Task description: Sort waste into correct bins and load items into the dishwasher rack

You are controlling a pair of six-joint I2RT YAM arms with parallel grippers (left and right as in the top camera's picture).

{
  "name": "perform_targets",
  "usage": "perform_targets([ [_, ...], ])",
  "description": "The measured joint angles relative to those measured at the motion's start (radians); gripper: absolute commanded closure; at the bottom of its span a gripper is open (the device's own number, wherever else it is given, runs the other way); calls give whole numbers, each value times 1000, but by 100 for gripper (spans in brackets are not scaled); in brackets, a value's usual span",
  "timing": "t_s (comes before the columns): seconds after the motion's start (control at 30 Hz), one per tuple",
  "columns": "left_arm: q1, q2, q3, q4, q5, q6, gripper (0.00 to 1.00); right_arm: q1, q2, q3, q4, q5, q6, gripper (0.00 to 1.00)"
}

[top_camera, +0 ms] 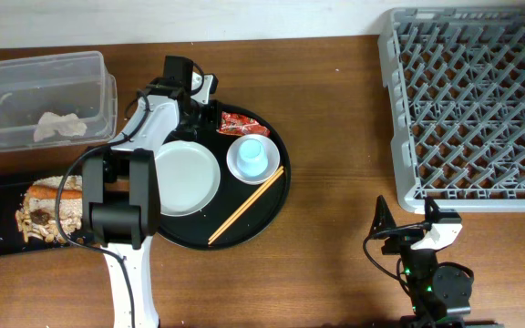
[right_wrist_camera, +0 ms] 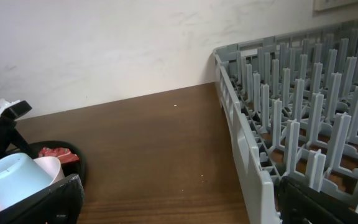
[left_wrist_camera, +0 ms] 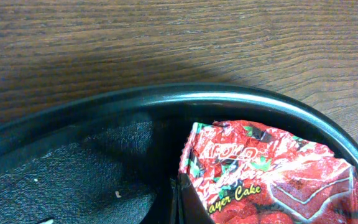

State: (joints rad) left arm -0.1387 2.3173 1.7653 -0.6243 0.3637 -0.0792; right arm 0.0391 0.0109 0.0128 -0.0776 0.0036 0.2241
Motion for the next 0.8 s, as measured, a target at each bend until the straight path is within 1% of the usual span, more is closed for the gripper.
perform_targets([
  [0.37, 0, -6, 0, -14, 0, -7, 100, 0, 0, 0, 0, 0, 0, 2],
  [0.5, 15, -85, -1, -44, 1, -15, 100, 0, 0, 0, 0, 0, -1, 2],
  [0.63, 75, -219, -1, -44, 4, -21, 100, 0, 0, 0, 0, 0, 0, 2],
  [0.7, 138, -279, -1, -37, 4, -39, 100, 0, 0, 0, 0, 0, 0, 1],
  [0.8, 219, -294, -1, -10, 7, -77, 100, 0, 0, 0, 0, 0, 0, 2],
])
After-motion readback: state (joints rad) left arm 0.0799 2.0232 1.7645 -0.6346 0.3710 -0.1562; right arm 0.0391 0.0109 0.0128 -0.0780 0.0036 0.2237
